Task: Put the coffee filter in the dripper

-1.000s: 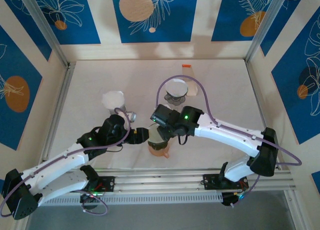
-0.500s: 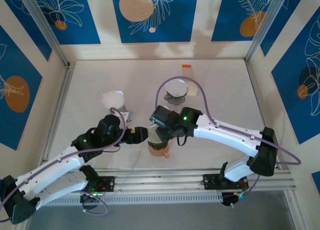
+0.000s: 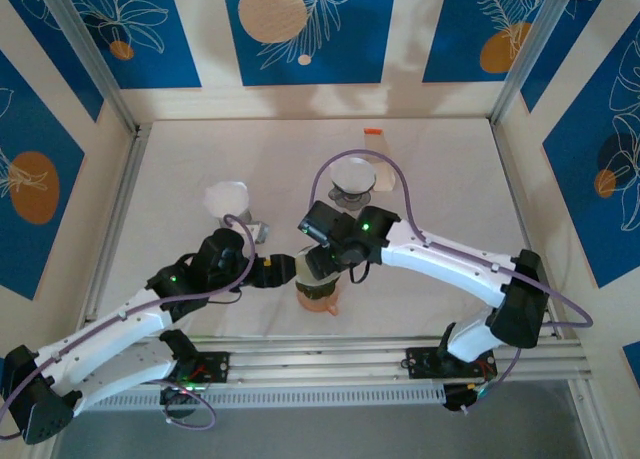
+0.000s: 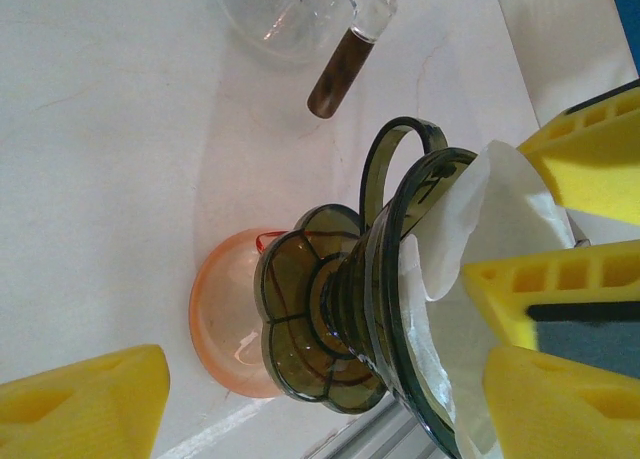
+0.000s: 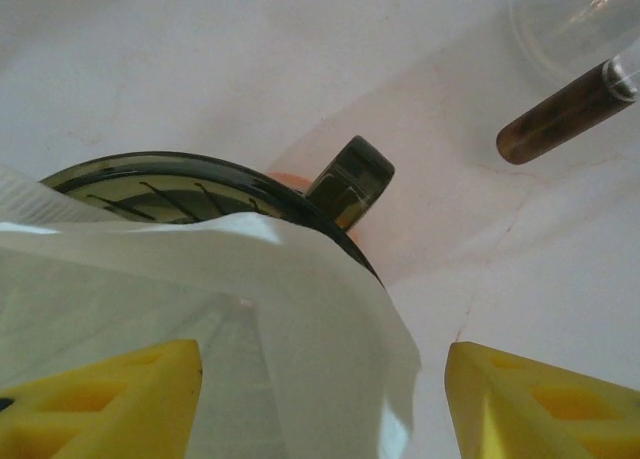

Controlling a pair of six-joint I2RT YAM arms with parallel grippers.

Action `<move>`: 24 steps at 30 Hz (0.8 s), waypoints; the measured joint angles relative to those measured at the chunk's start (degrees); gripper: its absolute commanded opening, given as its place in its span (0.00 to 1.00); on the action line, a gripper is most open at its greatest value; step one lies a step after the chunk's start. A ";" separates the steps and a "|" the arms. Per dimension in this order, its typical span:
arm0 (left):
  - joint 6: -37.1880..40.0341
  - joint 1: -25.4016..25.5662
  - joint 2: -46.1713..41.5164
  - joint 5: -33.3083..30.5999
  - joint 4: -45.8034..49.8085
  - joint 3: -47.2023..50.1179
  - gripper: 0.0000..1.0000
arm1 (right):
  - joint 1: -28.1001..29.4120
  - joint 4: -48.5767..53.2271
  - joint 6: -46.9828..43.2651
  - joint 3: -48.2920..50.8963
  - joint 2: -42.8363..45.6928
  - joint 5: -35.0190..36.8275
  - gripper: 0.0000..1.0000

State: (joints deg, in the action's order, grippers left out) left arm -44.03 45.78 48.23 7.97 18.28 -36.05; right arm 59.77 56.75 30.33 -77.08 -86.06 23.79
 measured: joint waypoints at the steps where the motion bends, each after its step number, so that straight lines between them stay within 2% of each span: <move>1: 0.00 -0.02 0.02 0.00 0.00 0.00 0.82 | -0.31 -0.15 0.00 0.04 -0.48 -0.48 0.66; 9: 0.00 -0.02 1.03 0.22 -0.04 0.46 0.80 | -1.53 -1.51 0.00 0.74 -2.80 -2.78 0.66; 24: -0.04 -0.15 1.03 0.63 -0.33 1.18 0.78 | -2.05 -2.29 0.02 2.08 -4.17 -2.71 0.66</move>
State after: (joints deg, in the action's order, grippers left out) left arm -44.07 45.63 49.25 8.60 17.96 -34.87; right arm 57.71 54.46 30.35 -75.00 -90.24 21.08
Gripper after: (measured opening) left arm 0.785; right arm 0.664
